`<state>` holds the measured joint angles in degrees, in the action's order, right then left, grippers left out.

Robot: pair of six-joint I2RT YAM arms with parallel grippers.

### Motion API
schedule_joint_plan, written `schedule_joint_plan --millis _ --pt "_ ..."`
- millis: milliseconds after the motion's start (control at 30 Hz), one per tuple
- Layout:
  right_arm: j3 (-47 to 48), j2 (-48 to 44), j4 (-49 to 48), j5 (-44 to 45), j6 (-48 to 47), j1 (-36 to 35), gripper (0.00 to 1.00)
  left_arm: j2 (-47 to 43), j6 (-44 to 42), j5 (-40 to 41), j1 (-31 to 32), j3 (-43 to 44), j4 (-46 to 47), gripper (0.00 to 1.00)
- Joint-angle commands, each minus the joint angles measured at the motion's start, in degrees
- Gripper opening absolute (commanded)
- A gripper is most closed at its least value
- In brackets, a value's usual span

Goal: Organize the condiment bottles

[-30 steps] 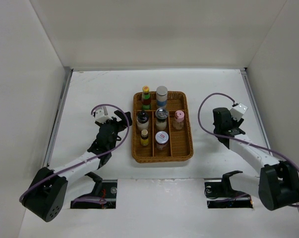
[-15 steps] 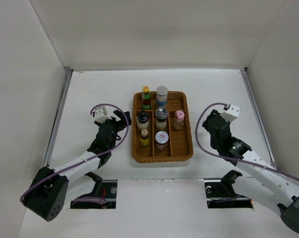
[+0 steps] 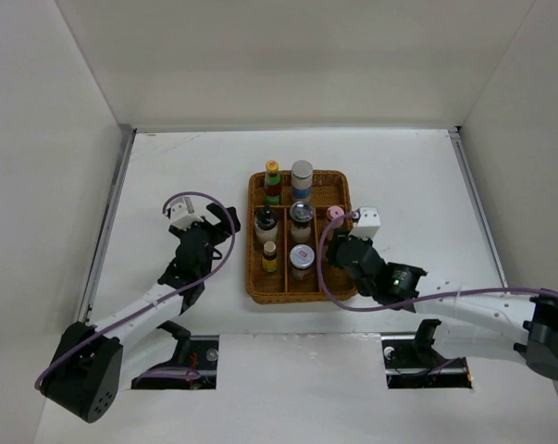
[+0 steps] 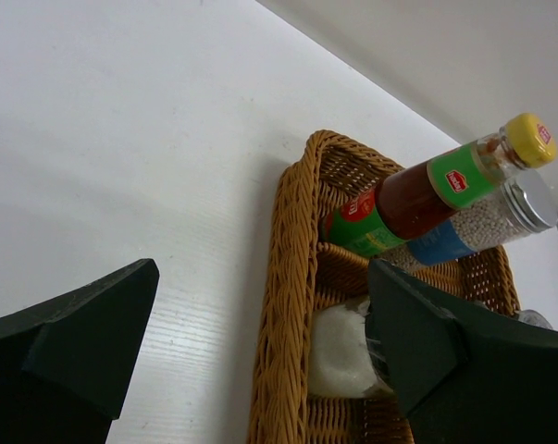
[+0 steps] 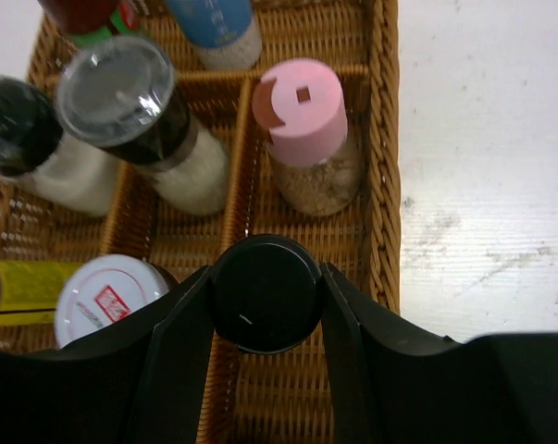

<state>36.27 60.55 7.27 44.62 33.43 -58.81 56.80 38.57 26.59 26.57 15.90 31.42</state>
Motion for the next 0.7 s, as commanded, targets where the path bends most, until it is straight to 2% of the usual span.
schedule_joint_plan --millis 0,233,300,500,633,667 --pt "-2.51 1.4 -8.05 -1.11 -0.47 -0.04 0.36 -2.12 0.37 0.4 -0.6 2.56 -3.03 1.0" --pt "-5.42 6.77 -12.18 -1.2 -3.02 -0.03 0.43 -3.71 1.16 0.83 -1.21 2.38 -5.49 1.0" --pt "-5.77 7.03 -13.07 -1.12 -3.37 -0.39 0.51 -3.97 1.25 0.83 -1.47 2.99 -6.8 1.0" --pt "-6.65 4.67 -12.98 -0.15 -3.37 -1.09 0.85 -2.4 1.42 2.32 -2.09 5.89 -11.72 1.0" --pt "-7.35 -2.0 -12.81 0.55 -4.33 -1.18 1.0 -0.46 1.69 2.94 -2.0 8.7 -16.47 1.0" --pt "-7.36 -4.19 -12.63 0.55 -5.12 -1.18 1.0 -0.2 1.77 3.12 -2.0 9.23 -17.26 1.0"
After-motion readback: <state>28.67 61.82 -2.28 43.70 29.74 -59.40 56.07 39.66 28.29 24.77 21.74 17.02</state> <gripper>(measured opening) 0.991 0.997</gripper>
